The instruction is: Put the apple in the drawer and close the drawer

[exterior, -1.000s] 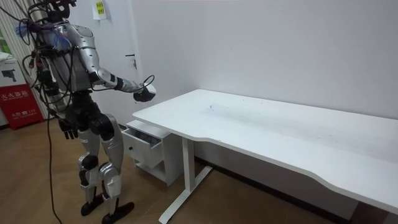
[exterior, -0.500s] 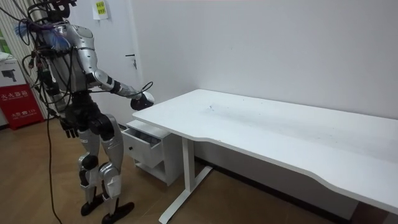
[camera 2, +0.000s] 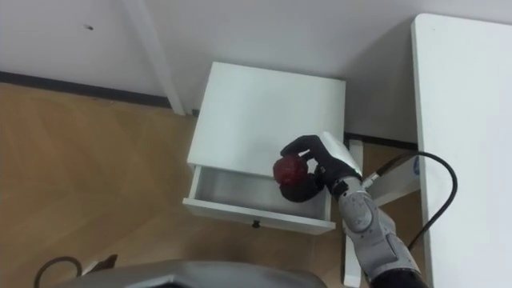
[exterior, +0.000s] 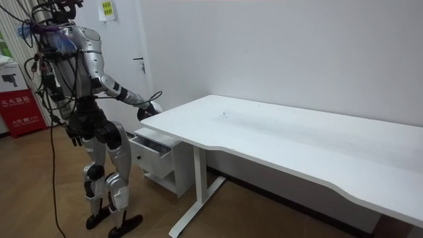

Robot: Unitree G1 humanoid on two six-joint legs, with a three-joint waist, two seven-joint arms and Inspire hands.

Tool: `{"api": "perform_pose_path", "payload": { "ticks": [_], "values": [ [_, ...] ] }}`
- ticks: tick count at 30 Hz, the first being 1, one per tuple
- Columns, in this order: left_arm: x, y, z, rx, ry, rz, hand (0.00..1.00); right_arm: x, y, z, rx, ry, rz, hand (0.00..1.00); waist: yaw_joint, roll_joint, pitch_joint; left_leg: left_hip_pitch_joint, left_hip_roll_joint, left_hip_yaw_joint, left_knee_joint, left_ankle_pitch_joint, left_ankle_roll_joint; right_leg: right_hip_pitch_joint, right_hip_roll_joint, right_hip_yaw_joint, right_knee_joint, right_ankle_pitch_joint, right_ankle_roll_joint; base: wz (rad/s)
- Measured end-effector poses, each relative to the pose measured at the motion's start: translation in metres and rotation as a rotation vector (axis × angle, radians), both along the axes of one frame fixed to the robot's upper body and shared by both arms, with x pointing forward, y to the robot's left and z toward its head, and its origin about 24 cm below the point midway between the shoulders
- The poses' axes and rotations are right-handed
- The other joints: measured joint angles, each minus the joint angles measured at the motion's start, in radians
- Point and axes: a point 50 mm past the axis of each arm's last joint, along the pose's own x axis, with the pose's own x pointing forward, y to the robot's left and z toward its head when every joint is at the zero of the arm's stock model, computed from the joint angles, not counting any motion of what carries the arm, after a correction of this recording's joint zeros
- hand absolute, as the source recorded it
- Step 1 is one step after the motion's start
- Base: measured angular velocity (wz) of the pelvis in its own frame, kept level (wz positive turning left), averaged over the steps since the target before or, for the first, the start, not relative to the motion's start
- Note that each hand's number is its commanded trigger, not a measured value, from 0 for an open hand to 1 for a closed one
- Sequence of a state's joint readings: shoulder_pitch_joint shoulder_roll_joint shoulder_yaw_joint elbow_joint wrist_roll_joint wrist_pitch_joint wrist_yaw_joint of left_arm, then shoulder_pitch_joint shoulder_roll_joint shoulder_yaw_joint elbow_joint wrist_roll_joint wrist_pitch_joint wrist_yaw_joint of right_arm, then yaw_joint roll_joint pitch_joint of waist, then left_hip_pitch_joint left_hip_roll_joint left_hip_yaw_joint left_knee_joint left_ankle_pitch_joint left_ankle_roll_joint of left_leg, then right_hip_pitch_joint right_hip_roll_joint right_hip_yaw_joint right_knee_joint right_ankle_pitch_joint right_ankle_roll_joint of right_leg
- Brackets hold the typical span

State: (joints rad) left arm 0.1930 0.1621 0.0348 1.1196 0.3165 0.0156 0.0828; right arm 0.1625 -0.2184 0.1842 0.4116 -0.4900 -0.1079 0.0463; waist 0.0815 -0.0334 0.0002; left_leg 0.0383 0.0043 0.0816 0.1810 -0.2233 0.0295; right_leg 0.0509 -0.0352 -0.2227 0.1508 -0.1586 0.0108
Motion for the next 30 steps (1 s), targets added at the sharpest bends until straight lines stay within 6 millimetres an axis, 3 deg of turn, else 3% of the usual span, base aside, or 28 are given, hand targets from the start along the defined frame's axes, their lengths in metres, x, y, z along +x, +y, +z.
{"api": "perform_pose_path", "payload": {
  "ticks": [24,26,30],
  "values": [
    [-0.004,-0.001,0.000,0.008,0.000,0.016,0.00,-0.004,-0.007,-0.006,-0.047,-0.011,-0.048,0.00,0.004,-0.008,0.0030,0.007,0.002,0.002,-0.003,0.000,0.000,0.001,0.000,0.017,0.000,0.000,0.000,0.00],
    [-0.007,-0.001,-0.001,0.010,0.010,0.028,0.00,-0.004,-0.009,-0.007,-0.043,-0.015,-0.069,0.00,0.003,-0.008,0.0030,0.008,0.002,0.006,-0.003,0.000,0.000,0.000,0.001,0.022,0.000,0.000,0.000,-0.05],
    [-0.012,0.002,-0.001,0.015,0.021,0.064,0.00,-0.012,-0.029,-0.021,0.019,0.022,-0.277,0.00,-0.003,-0.007,0.0024,0.013,0.006,0.012,0.000,0.000,0.000,0.000,-0.001,0.021,0.000,0.000,0.000,0.00]
  ]
}}
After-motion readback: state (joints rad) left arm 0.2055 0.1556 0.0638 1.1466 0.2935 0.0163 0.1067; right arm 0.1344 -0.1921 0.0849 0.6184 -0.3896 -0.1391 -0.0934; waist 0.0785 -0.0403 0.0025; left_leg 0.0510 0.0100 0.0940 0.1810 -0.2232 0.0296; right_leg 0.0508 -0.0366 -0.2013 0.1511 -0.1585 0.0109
